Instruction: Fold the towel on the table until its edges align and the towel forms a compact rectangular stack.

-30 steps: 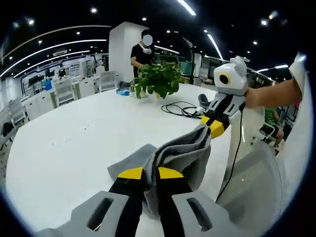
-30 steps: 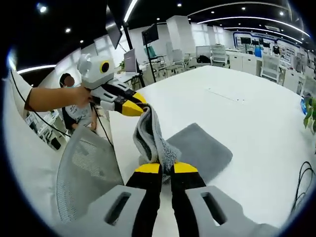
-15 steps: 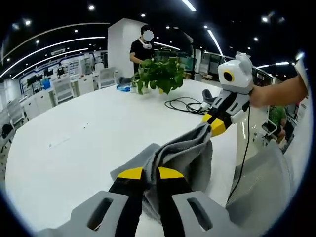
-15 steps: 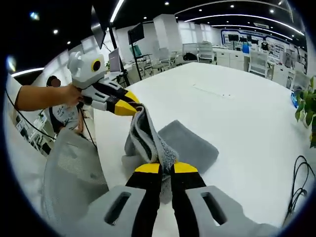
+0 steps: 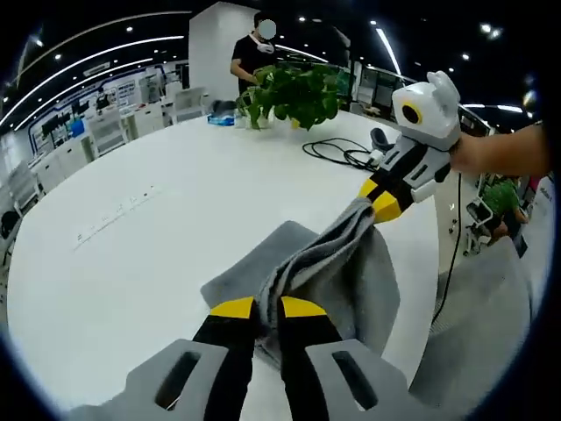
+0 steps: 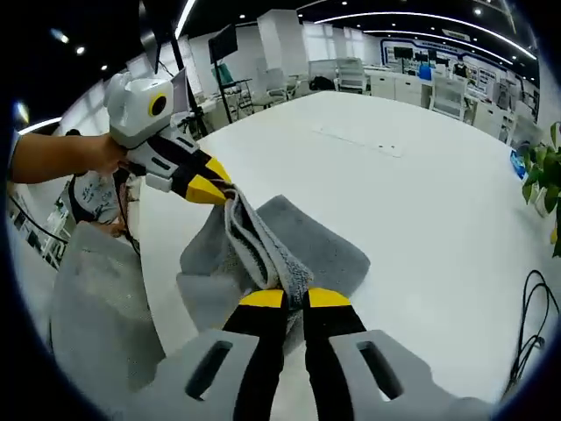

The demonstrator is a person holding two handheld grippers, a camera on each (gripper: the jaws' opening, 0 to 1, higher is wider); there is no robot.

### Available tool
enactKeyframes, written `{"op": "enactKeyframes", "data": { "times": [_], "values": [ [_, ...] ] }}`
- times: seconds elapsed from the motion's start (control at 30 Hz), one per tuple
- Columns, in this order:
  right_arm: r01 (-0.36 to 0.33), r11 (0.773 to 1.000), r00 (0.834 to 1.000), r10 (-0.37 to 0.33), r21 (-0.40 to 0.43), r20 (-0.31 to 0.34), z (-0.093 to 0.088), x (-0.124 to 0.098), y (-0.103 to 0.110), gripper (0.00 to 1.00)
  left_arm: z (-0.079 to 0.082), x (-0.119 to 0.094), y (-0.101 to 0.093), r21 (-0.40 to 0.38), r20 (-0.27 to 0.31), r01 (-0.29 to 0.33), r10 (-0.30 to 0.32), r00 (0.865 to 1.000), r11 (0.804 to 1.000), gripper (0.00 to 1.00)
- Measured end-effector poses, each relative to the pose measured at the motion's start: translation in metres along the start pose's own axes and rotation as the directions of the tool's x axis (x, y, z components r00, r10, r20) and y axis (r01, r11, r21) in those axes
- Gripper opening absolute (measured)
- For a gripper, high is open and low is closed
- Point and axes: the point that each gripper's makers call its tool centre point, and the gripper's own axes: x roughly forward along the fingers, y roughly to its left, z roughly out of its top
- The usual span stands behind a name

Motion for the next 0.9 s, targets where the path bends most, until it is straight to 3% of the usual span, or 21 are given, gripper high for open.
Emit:
{"op": "enactKeyframes", "data": {
  "times": [0.23, 0.57, 0.7, 0.9],
  "values": [
    [0.031, 0.999, 0.999, -0.031, -0.009, -0.043, -0.006, 0.02, -0.012, 0.05, -0.016, 0.017, 0.01, 0.002, -0.067, -0.001, 0.001, 0.998, 1.0, 0.1],
    [0.062, 0.998, 0.994, -0.06, 0.019, -0.097, -0.016, 0.037, -0.024, 0.05, -0.026, 0.036, 0.02, -0.009, -0.113, -0.002, 0.001, 0.994, 1.0, 0.1],
    [0.07, 0.997, 0.992, -0.067, 0.022, -0.103, -0.019, 0.042, -0.027, 0.05, -0.035, 0.042, 0.023, -0.017, -0.148, -0.003, 0.001, 0.989, 1.0, 0.11],
    [0.091, 0.996, 0.991, -0.089, 0.006, -0.103, -0.02, 0.047, -0.032, 0.07, -0.036, 0.043, 0.029, 0.0, -0.156, -0.028, 0.027, 0.987, 1.0, 0.15]
  ]
}}
